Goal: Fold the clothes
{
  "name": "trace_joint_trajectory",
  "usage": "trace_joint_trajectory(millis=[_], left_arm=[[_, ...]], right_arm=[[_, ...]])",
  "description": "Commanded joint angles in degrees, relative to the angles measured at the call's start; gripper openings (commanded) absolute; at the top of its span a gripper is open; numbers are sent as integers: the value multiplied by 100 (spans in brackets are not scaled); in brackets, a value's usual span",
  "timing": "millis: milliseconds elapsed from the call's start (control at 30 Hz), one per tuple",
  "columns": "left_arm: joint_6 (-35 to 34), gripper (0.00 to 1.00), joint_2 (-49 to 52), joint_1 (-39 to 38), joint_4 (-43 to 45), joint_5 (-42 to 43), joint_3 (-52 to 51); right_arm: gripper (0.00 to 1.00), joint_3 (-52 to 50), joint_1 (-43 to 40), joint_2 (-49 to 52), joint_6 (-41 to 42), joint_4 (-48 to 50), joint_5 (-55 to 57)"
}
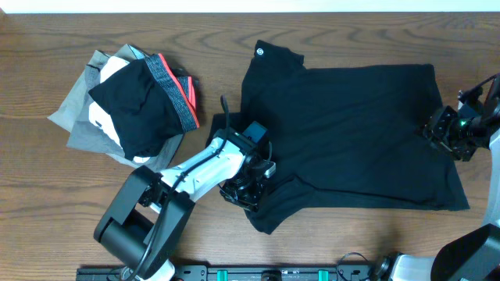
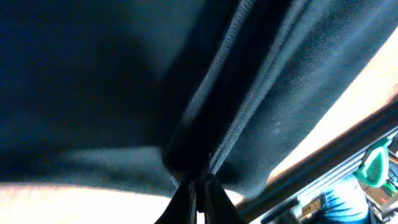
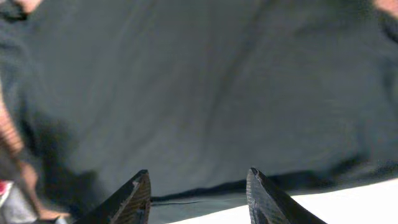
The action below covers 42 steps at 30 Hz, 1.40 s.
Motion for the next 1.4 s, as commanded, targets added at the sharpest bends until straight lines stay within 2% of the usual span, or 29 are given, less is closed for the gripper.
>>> trace_joint_trajectory(millis=[0, 200, 267, 700, 800, 867, 1067, 1367], left_arm=[[11, 6, -391, 103, -245, -417, 334], [13, 6, -1261, 210, -221, -1578, 511], [20, 6, -1436, 214, -164, -1718, 511], [166, 6, -1504, 214, 149, -1862, 511], [164, 6, -1504, 214, 142, -1862, 511], [164, 6, -1504, 214, 122, -1860, 511], [162, 6, -1504, 214, 50, -1860, 511], [164, 6, -1504, 214, 66, -1860, 511]], right_arm=[[49, -55, 2, 9, 105, -4, 662], [55, -190, -310, 39, 337, 87, 826], [55, -334, -481, 42, 378, 83, 822], [55, -2087, -1147, 50, 614, 828, 898], [55, -2291, -1327, 50, 981, 903, 1558], [51, -2352, -1596, 50, 1495, 940, 2170], [48, -2577, -2310, 50, 1530, 1272, 2022], [49, -3368, -2461, 50, 1534, 2542, 1690]])
